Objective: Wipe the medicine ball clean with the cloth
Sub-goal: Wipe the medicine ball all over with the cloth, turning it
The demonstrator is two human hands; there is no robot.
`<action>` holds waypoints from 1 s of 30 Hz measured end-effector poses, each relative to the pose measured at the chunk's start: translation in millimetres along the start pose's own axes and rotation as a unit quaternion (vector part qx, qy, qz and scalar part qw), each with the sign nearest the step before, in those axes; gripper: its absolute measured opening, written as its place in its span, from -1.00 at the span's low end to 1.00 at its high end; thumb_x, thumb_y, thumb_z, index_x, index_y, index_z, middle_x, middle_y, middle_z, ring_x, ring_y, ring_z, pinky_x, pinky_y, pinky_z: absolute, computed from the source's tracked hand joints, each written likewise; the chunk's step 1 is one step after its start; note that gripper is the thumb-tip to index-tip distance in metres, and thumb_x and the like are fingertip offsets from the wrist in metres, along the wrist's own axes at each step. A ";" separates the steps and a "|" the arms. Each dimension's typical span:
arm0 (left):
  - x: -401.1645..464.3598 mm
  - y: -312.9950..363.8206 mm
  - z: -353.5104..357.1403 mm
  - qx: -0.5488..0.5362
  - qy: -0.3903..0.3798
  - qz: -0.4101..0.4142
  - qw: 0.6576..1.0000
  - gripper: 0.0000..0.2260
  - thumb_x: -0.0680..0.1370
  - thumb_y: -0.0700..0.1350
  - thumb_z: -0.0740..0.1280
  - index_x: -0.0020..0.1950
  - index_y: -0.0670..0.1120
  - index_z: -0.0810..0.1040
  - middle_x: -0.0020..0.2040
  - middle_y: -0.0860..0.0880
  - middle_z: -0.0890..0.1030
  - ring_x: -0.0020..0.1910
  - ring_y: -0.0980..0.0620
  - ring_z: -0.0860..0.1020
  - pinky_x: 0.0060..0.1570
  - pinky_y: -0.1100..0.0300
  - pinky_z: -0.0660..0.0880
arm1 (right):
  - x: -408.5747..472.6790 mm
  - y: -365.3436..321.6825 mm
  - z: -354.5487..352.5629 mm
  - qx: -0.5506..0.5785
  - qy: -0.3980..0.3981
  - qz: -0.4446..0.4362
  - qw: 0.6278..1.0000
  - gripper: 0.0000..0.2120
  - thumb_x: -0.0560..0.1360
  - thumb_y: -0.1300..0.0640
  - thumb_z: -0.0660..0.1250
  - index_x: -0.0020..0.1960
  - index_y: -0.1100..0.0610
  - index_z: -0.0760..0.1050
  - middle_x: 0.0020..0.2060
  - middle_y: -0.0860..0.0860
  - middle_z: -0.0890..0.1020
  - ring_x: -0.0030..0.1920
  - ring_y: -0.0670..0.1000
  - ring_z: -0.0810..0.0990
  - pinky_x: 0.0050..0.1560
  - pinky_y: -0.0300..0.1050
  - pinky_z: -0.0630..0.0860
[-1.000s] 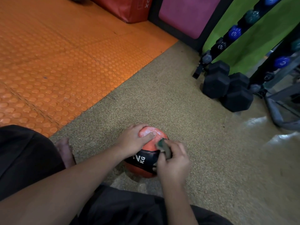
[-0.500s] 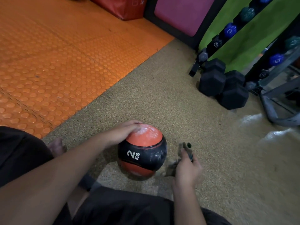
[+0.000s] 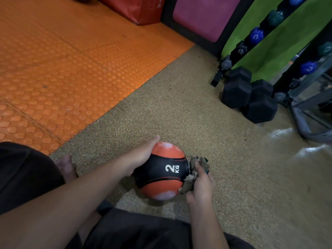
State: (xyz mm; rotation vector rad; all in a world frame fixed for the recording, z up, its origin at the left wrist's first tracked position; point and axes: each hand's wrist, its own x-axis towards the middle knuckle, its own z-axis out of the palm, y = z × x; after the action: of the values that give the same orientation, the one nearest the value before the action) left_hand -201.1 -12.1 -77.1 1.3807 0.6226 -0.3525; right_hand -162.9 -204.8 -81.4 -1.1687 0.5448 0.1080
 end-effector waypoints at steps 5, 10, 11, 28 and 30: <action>5.7 -13.9 -20.4 0.228 0.036 0.055 0.972 -0.31 0.47 0.61 0.12 0.44 0.25 0.46 0.44 0.03 0.54 0.33 -0.14 0.54 0.31 -0.08 0.45 | 0.3 -0.6 -5.9 -0.241 -0.047 -0.195 0.950 -0.80 0.51 0.30 0.47 -0.09 0.00 0.72 -0.13 0.03 0.76 -0.04 0.12 0.73 0.03 0.11 0.66; 13.2 -9.8 -12.4 0.072 0.053 0.063 0.994 -0.18 0.31 0.68 0.20 0.33 0.16 0.55 0.28 0.00 0.60 0.24 -0.11 0.58 0.33 -0.12 0.47 | -17.3 -10.4 -11.7 -0.366 -0.140 -0.329 0.859 -0.72 0.46 0.38 0.49 -0.10 -0.01 0.71 -0.09 -0.06 0.72 0.00 -0.09 0.69 0.12 -0.07 0.62; 15.9 -9.5 -10.5 0.062 0.054 0.069 0.994 -0.17 0.27 0.69 0.21 0.31 0.17 0.57 0.26 0.02 0.62 0.23 -0.10 0.60 0.34 -0.13 0.48 | -20.2 -14.1 -12.4 -0.390 -0.169 -0.362 0.829 -0.70 0.44 0.42 0.48 -0.08 0.00 0.71 -0.10 -0.09 0.71 0.00 -0.10 0.68 0.09 -0.17 0.60; 13.5 -22.6 9.4 0.147 0.099 0.133 0.975 -0.64 0.44 0.36 0.45 0.16 0.26 0.72 0.13 0.21 0.63 0.18 0.06 0.59 0.12 0.18 0.47 | -47.2 -16.6 -29.4 -0.516 -0.143 -0.458 0.710 -0.68 0.34 0.13 0.29 0.04 0.02 0.69 -0.06 -0.12 0.65 -0.05 -0.01 0.67 -0.01 -0.13 0.55; 12.0 -21.3 11.2 0.146 0.110 0.128 0.975 -0.72 0.53 0.26 0.46 0.18 0.21 0.72 0.12 0.15 0.62 0.16 0.03 0.59 0.07 0.20 0.43 | -49.2 -11.7 -25.5 -0.514 -0.097 -0.442 0.729 -0.67 0.34 0.11 0.28 0.02 0.05 0.70 -0.09 -0.09 0.65 -0.07 0.05 0.68 0.00 -0.11 0.54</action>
State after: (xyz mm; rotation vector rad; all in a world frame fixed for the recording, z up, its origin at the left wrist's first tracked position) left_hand -201.7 -25.3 -100.5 1.7785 0.5793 -0.0840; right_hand -210.3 -222.6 -56.0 -2.3694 -0.4115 -0.3431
